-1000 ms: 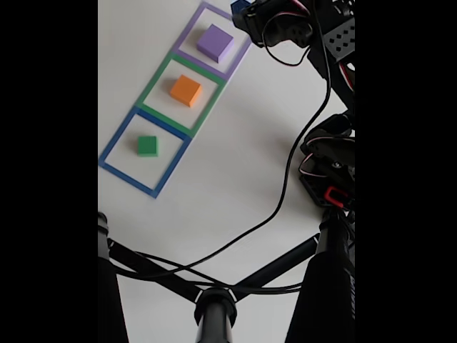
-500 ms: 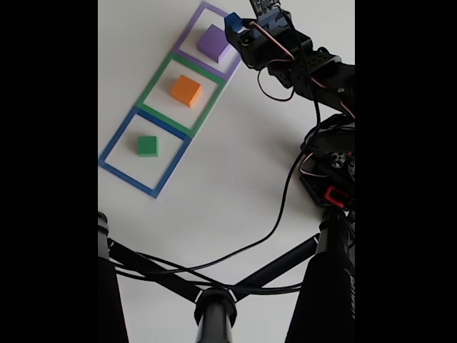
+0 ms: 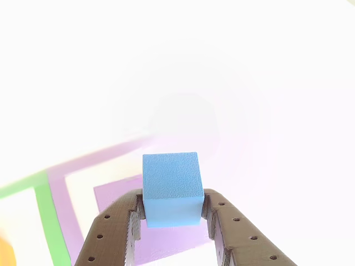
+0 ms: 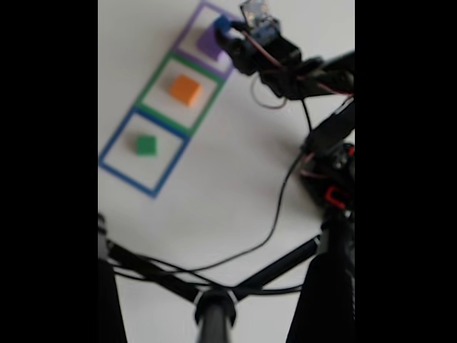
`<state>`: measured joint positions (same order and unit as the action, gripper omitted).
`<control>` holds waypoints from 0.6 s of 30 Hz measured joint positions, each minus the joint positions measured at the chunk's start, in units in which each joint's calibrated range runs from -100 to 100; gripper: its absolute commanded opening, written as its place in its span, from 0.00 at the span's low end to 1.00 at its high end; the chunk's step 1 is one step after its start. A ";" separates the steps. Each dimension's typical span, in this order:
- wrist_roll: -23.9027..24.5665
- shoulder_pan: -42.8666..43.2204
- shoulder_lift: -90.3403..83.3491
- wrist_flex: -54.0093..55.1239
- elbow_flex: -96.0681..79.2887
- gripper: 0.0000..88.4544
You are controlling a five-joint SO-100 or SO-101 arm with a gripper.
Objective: Tower of hanoi
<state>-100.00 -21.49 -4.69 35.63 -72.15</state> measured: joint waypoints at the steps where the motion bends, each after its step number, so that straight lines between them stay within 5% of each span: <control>1: 0.00 0.08 0.93 0.96 0.00 0.06; 8: 0.00 1.31 5.99 5.94 0.17 0.07; 18: 0.00 1.23 9.20 7.46 0.26 0.21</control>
<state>-100.00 -20.26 4.52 43.10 -71.89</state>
